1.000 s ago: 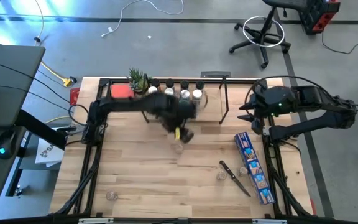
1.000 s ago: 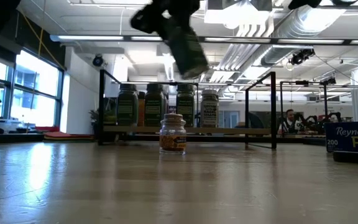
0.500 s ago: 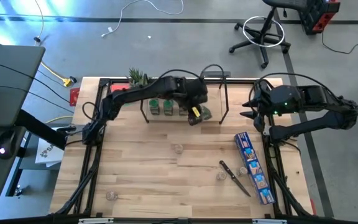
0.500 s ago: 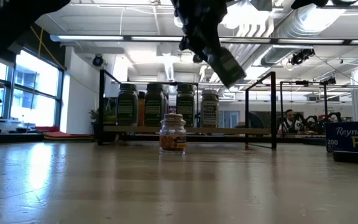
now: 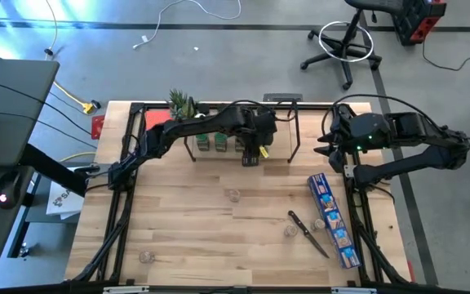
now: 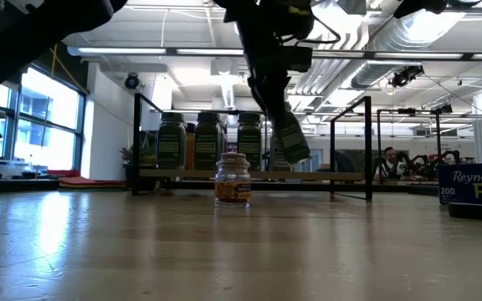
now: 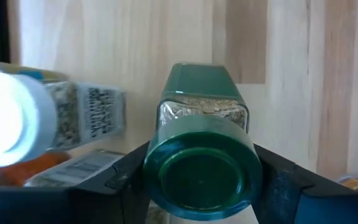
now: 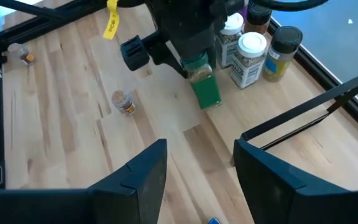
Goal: Shelf spices
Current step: Put the green seasoning bottle on the shelf aligned with the white seasoning bottle
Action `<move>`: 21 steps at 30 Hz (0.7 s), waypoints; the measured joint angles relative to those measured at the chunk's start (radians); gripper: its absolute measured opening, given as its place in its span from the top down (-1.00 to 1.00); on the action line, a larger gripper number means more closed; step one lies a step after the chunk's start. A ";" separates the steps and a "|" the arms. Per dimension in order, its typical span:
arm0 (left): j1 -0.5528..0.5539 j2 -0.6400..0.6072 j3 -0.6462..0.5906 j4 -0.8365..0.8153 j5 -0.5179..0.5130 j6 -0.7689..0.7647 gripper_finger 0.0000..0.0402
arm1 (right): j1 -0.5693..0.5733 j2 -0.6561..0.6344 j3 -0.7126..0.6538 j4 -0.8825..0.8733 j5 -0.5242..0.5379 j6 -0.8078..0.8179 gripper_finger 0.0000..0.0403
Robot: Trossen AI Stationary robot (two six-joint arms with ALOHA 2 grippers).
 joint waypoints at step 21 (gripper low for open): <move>0.008 -0.003 0.000 0.040 -0.091 0.052 -0.13 | 0.000 0.005 0.000 0.001 0.001 0.024 0.10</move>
